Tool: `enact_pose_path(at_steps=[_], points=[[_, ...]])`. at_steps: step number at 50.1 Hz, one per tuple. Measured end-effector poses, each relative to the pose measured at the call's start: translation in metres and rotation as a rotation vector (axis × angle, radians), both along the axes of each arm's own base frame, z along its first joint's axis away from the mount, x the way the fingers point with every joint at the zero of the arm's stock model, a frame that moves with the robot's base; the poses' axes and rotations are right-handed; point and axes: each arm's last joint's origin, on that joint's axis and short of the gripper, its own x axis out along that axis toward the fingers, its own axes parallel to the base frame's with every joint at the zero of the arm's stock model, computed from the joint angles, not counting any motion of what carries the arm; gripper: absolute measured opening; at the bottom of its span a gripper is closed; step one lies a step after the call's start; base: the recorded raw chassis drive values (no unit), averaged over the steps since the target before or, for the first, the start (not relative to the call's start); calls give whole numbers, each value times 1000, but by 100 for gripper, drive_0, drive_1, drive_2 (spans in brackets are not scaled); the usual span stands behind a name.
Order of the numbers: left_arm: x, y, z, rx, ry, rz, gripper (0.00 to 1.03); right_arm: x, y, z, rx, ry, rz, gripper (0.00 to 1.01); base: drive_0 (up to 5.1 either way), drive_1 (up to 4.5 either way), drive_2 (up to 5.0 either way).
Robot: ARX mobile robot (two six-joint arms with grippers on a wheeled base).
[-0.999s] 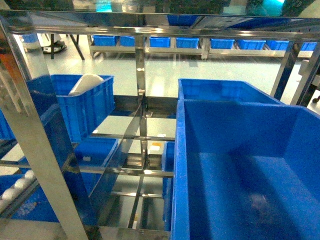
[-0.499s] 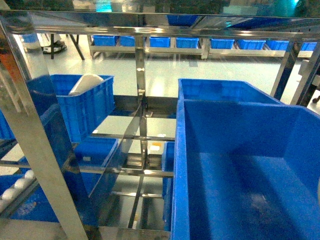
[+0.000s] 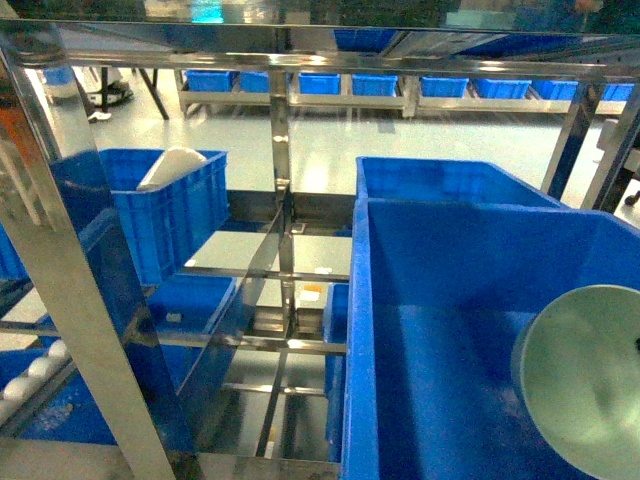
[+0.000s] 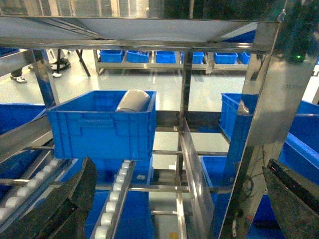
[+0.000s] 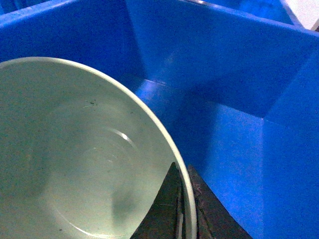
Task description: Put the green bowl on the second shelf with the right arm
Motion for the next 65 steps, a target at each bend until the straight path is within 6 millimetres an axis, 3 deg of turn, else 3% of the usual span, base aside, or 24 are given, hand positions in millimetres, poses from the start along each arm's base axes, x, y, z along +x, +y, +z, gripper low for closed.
enact_pose_path(at_steps=[12, 17, 23, 31, 40, 52, 65], points=[[0, 0, 0, 0, 0, 0, 98, 61, 3, -1, 15, 70, 44, 2, 0, 0, 0], [0, 0, 0, 0, 0, 0, 98, 77, 3, -5, 22, 124, 51, 2, 0, 0, 0], [0, 0, 0, 0, 0, 0, 98, 109, -9, -9, 30, 176, 23, 2, 0, 0, 0], [0, 0, 0, 0, 0, 0, 98, 128, -19, -9, 44, 195, 25, 2, 0, 0, 0], [0, 0, 0, 0, 0, 0, 98, 130, -11, -23, 40, 260, 79, 2, 0, 0, 0], [0, 0, 0, 0, -1, 0, 98, 131, 9, -22, 39, 234, 147, 2, 0, 0, 0], [0, 0, 0, 0, 0, 0, 98, 114, 13, -43, 38, 288, 156, 2, 0, 0, 0]])
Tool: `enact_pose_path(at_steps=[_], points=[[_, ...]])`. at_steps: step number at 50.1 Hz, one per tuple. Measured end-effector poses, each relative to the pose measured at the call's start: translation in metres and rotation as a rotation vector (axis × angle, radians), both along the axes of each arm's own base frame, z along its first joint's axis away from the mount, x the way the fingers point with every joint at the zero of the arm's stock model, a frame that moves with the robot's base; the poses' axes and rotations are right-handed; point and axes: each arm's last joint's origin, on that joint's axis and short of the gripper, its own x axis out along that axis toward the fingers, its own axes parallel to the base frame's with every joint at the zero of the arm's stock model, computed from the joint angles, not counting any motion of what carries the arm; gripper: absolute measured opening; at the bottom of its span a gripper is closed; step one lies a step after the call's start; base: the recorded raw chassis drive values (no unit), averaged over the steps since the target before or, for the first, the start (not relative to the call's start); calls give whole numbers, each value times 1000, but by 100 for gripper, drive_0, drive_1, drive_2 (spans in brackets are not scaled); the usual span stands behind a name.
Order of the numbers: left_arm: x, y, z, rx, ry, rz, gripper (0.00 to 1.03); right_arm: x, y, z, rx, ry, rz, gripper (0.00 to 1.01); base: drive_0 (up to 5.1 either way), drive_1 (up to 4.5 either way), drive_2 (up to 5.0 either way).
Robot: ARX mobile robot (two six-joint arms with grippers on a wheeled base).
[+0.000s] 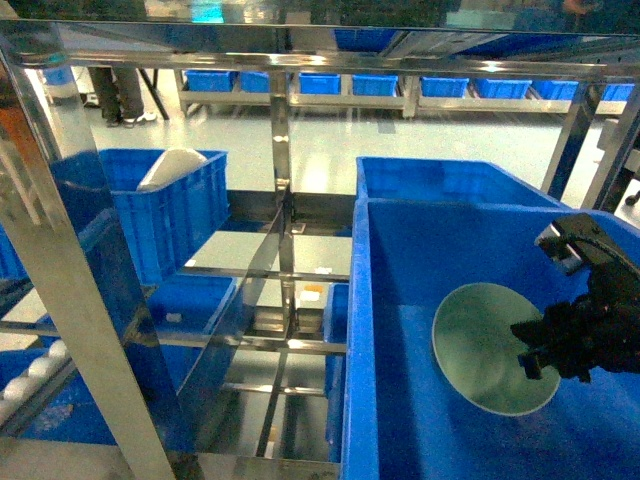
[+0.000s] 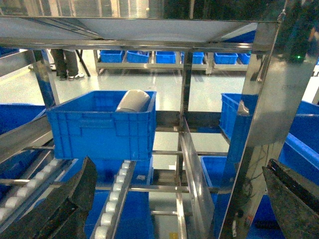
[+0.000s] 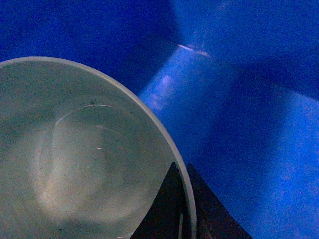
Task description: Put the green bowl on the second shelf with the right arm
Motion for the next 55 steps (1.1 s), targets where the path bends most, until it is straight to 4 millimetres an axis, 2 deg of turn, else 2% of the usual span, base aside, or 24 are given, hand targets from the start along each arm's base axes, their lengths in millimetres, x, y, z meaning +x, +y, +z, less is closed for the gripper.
enact_pose_path(at_steps=[6, 7, 9, 21, 23, 30, 33, 40, 43, 46, 48, 52, 54, 55], points=[[0, 0, 0, 0, 0, 0, 98, -4, 1, -8, -1, 21, -1, 2, 0, 0, 0], [0, 0, 0, 0, 0, 1, 98, -3, 2, -7, 0, 18, 1, 8, 0, 0, 0], [0, 0, 0, 0, 0, 1, 98, -1, 2, -6, 1, 0, -11, 32, 0, 0, 0], [0, 0, 0, 0, 0, 0, 98, 4, -2, 3, -15, -87, -64, 72, 0, 0, 0], [0, 0, 0, 0, 0, 1, 98, 6, -3, 10, -25, -129, -92, 81, 0, 0, 0], [0, 0, 0, 0, 0, 1, 98, 4, -6, 31, -39, -246, -140, 100, 0, 0, 0], [0, 0, 0, 0, 0, 0, 98, -1, -7, 41, -47, -302, -162, 97, 0, 0, 0], [0, 0, 0, 0, 0, 1, 98, -18, -7, 59, -46, -384, -196, 98, 0, 0, 0], [0, 0, 0, 0, 0, 0, 98, -74, 2, 79, -51, -501, -186, 98, 0, 0, 0], [0, 0, 0, 0, 0, 1, 98, -144, 2, 84, -90, -485, -189, 98, 0, 0, 0], [0, 0, 0, 0, 0, 0, 98, -179, -5, 87, -94, -458, -229, 98, 0, 0, 0], [0, 0, 0, 0, 0, 1, 98, -230, -10, 116, 5, -506, -335, 98, 0, 0, 0], [0, 0, 0, 0, 0, 0, 98, -255, -6, 120, 35, -528, -315, 98, 0, 0, 0], [0, 0, 0, 0, 0, 0, 98, -265, -8, 113, 45, -541, -310, 98, 0, 0, 0]])
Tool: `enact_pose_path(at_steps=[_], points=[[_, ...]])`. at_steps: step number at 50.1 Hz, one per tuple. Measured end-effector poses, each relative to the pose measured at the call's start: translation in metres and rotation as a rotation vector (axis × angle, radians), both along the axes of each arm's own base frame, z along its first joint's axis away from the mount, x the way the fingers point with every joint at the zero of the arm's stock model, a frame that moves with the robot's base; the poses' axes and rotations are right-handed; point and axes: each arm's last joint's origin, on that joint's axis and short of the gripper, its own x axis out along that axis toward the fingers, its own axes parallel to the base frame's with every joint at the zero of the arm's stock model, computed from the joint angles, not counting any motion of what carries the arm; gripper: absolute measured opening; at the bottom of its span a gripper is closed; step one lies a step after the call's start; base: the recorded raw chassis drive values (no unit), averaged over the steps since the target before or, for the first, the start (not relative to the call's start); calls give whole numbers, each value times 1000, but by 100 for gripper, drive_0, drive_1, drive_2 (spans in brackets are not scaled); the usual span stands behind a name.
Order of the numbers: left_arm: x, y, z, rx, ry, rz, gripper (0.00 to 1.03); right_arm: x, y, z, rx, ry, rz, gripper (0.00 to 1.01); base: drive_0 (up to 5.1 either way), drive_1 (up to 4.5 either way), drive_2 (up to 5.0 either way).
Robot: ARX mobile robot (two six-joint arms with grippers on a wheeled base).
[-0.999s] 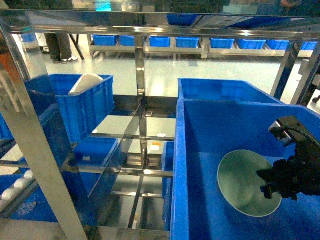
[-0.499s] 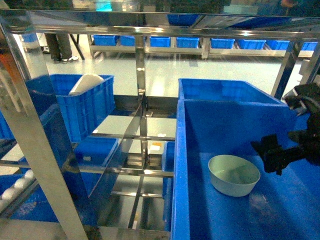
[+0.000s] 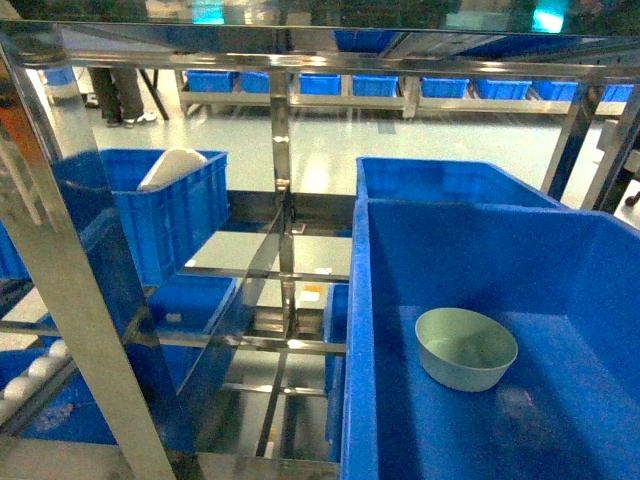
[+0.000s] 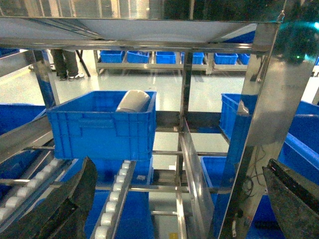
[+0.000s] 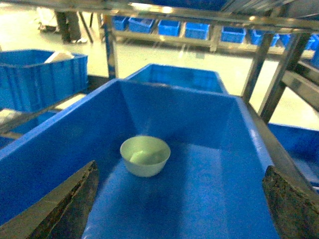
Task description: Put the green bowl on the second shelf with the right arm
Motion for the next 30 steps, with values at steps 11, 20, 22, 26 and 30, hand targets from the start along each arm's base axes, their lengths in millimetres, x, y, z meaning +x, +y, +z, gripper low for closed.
enact_pose_path(at_steps=[11, 20, 22, 26, 30], points=[[0, 0, 0, 0, 0, 0, 98, -2, -8, 5, 29, -151, -140, 36, 0, 0, 0], [0, 0, 0, 0, -1, 0, 98, -2, -8, 5, 29, -152, -140, 37, 0, 0, 0], [0, 0, 0, 0, 0, 0, 98, -2, -8, 5, 29, -152, -140, 64, 0, 0, 0], [0, 0, 0, 0, -1, 0, 98, -2, -8, 5, 30, -152, -141, 97, 0, 0, 0], [0, 0, 0, 0, -1, 0, 98, -2, -8, 5, 30, -152, -141, 98, 0, 0, 0]])
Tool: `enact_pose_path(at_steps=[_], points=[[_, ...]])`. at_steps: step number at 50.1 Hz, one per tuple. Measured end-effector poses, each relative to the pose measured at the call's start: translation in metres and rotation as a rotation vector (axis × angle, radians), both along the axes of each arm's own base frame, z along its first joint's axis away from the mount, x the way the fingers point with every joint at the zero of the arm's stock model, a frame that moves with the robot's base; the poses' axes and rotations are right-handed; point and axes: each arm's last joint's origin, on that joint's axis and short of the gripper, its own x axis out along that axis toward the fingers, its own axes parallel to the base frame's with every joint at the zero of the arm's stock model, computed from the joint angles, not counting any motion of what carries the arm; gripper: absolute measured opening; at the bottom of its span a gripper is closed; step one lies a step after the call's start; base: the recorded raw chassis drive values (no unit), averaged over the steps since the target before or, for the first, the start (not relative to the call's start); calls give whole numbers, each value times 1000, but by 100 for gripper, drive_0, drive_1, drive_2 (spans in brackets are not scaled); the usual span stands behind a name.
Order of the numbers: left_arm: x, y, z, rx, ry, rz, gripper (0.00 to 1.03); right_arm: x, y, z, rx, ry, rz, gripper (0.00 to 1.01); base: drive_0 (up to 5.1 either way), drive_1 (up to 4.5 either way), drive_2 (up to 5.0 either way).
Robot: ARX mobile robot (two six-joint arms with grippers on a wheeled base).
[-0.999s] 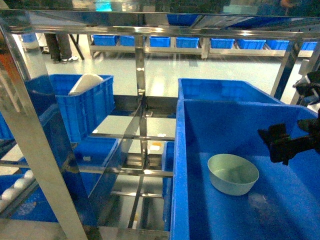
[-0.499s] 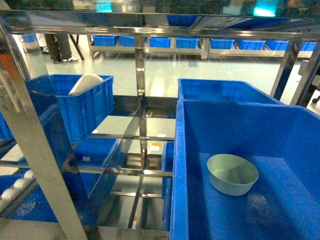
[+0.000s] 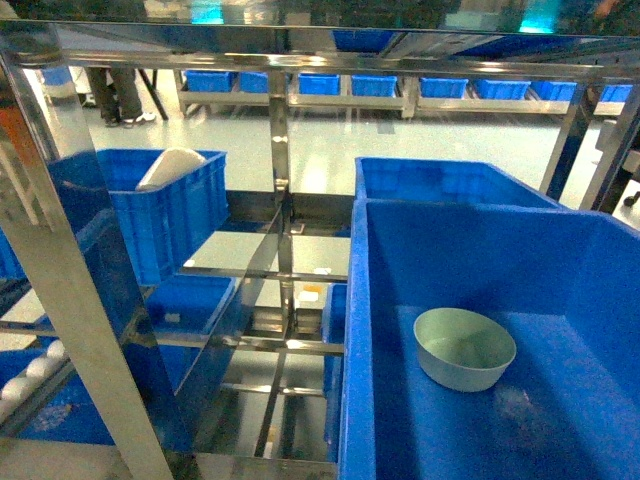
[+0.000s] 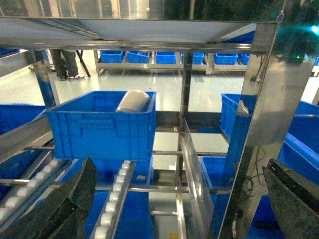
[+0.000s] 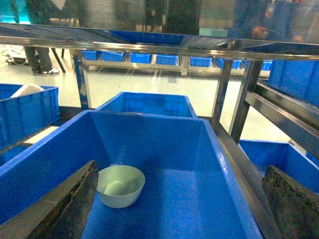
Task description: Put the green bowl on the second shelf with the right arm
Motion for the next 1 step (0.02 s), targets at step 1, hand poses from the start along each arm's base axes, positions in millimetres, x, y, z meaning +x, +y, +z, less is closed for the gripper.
enact_pose_path(at_steps=[1], points=[[0, 0, 0, 0, 0, 0, 98, 0, 0, 0, 0, 0, 0, 98, 0, 0, 0]])
